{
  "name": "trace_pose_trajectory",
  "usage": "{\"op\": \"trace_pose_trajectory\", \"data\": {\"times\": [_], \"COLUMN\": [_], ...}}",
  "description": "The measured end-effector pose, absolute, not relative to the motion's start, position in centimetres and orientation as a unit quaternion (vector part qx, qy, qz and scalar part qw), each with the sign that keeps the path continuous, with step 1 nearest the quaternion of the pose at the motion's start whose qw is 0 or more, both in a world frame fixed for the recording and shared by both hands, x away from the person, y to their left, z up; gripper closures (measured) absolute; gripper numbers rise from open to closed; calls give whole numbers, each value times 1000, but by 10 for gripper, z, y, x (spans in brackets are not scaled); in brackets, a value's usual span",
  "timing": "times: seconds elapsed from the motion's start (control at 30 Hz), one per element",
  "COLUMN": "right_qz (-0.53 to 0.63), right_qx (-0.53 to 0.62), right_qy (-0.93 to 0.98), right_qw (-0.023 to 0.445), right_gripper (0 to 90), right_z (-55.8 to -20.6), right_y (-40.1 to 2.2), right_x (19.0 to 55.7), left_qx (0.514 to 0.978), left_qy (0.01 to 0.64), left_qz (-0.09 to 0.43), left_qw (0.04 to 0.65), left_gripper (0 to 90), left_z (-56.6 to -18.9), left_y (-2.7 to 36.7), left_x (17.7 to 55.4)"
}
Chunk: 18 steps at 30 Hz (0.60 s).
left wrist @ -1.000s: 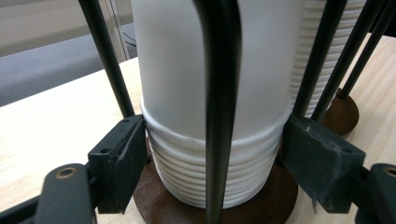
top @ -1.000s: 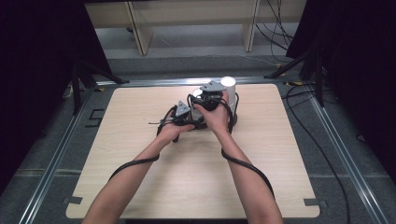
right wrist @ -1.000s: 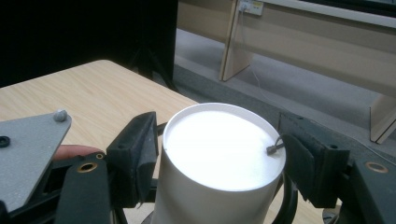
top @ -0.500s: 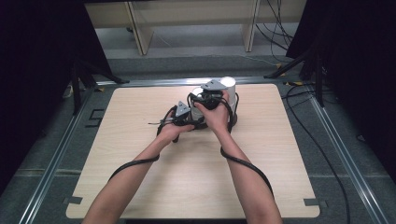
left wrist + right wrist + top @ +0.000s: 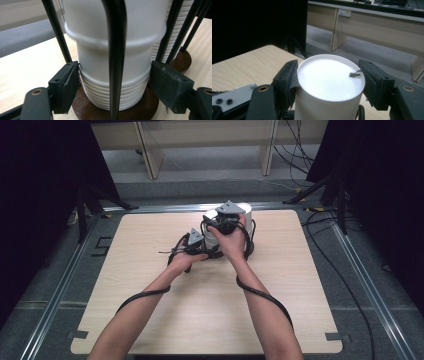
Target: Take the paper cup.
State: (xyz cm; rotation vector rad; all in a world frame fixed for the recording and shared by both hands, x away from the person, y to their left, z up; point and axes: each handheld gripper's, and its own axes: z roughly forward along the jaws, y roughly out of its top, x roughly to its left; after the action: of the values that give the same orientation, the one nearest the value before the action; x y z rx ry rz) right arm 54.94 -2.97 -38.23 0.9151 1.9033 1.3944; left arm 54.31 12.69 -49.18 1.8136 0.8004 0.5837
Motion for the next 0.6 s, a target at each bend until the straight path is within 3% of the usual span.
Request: {"op": "trace_pose_trajectory", "data": {"times": [0.6], "right_qz": [553], "right_qx": [335], "right_qy": [694], "right_qw": [316], "right_gripper": [352], "right_z": [-343], "right_y": [-31], "right_x": [535], "left_qx": [759], "left_qy": [329], "left_qz": [247], "left_qw": [505], "left_gripper": [242], "left_z": [-492], "left_y": [127], "left_x": [545]}}
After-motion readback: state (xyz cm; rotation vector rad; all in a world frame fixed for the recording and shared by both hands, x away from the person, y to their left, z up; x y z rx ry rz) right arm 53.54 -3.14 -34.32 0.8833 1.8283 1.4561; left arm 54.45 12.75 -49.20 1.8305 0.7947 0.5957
